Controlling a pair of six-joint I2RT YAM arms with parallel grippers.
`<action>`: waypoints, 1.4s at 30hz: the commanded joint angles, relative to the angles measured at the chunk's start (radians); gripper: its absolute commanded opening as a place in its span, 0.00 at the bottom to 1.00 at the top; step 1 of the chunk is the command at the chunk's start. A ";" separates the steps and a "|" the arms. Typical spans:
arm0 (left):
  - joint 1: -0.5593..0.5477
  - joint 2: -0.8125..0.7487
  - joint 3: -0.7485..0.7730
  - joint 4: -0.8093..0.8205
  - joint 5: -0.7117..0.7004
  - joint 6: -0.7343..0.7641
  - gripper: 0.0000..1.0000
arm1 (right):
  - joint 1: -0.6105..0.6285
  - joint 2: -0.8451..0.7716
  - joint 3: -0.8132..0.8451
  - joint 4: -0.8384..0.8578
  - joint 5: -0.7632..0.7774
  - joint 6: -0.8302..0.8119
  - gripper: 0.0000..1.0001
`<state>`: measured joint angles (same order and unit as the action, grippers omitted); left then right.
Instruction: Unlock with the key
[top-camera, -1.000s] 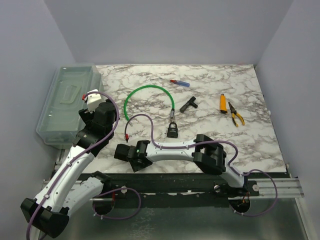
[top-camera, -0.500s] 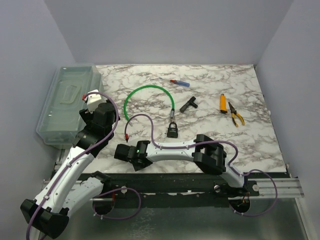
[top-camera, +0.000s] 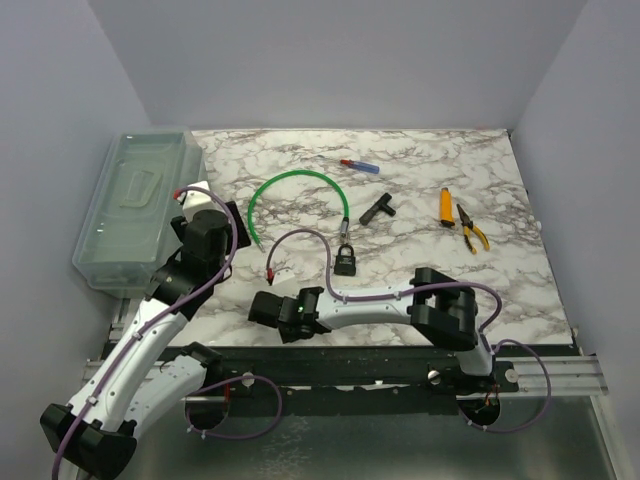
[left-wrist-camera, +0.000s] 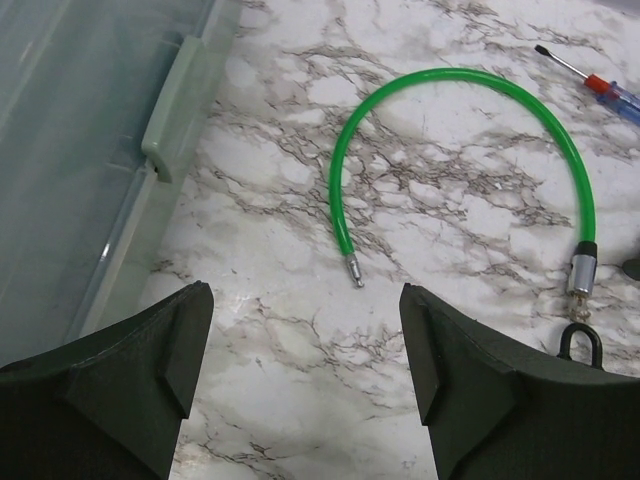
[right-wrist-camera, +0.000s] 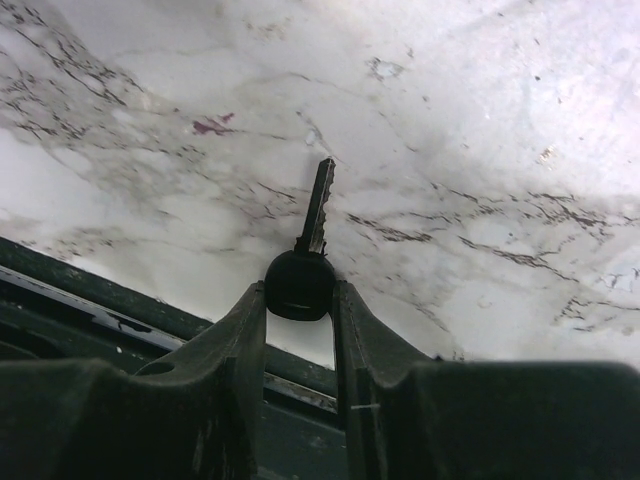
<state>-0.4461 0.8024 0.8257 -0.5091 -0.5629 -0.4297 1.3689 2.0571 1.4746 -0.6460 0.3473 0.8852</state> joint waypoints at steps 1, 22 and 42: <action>0.004 -0.015 -0.017 0.050 0.114 0.023 0.81 | -0.002 -0.037 -0.108 0.038 0.037 0.006 0.23; 0.005 0.132 -0.022 0.111 0.506 0.019 0.79 | -0.002 -0.327 -0.404 0.196 0.129 0.050 0.22; 0.003 0.323 -0.014 0.205 1.128 -0.041 0.71 | -0.002 -0.765 -0.792 0.734 0.226 -0.259 0.22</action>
<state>-0.4446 1.1095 0.8093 -0.3367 0.4191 -0.4580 1.3685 1.3460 0.7048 -0.0830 0.4927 0.7395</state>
